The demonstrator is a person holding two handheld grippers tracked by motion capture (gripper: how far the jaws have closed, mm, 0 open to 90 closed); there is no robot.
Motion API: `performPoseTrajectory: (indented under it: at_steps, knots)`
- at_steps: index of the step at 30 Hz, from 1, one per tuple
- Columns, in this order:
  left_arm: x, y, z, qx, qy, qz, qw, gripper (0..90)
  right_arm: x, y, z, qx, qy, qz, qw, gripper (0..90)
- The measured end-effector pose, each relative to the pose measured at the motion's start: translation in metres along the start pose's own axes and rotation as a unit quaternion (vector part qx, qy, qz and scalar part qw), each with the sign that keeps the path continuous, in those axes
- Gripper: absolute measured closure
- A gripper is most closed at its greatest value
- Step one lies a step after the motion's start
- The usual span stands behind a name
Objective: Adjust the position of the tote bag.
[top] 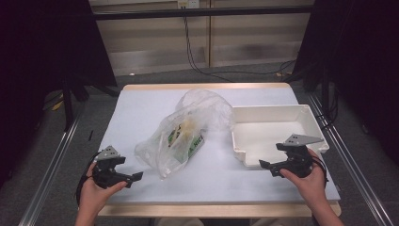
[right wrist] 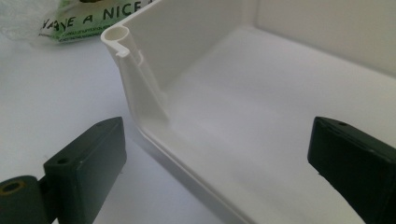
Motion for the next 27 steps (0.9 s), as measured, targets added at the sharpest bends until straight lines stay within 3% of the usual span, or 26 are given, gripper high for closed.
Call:
performPoseTrajectory:
  at_steps: [11, 13, 16, 27]
  knots:
    - [-0.006, -0.001, -0.006, 0.000, -0.008, 0.005, 1.0000, 5.0, 0.003, -0.004, -0.009, 0.006, -0.005, 0.006, 0.9999, 4.5]
    - [-0.006, -0.003, -0.005, -0.008, -0.008, 0.009, 0.9999, 7.3, 0.002, -0.003, -0.010, 0.008, -0.003, 0.009, 0.9999, 4.5]
    - [-0.007, -0.008, -0.002, -0.031, -0.004, 0.007, 0.9995, 21.8, 0.002, -0.003, -0.010, 0.011, -0.002, 0.012, 0.9999, 4.6]
    - [-0.006, -0.019, -0.002, -0.049, -0.012, 0.004, 0.9987, 44.2, 0.005, 0.002, -0.006, 0.015, 0.001, 0.018, 0.9997, 4.7]
Point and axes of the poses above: each handheld gripper's, and its own axes: z roughly backward along the jaws, y roughly out of its underside, x roughly to its left, the point moved 5 cm from there along -z, roughly forward along the jaws, and after that the axes turned 3 degrees about -z, right-handed, at the moved point
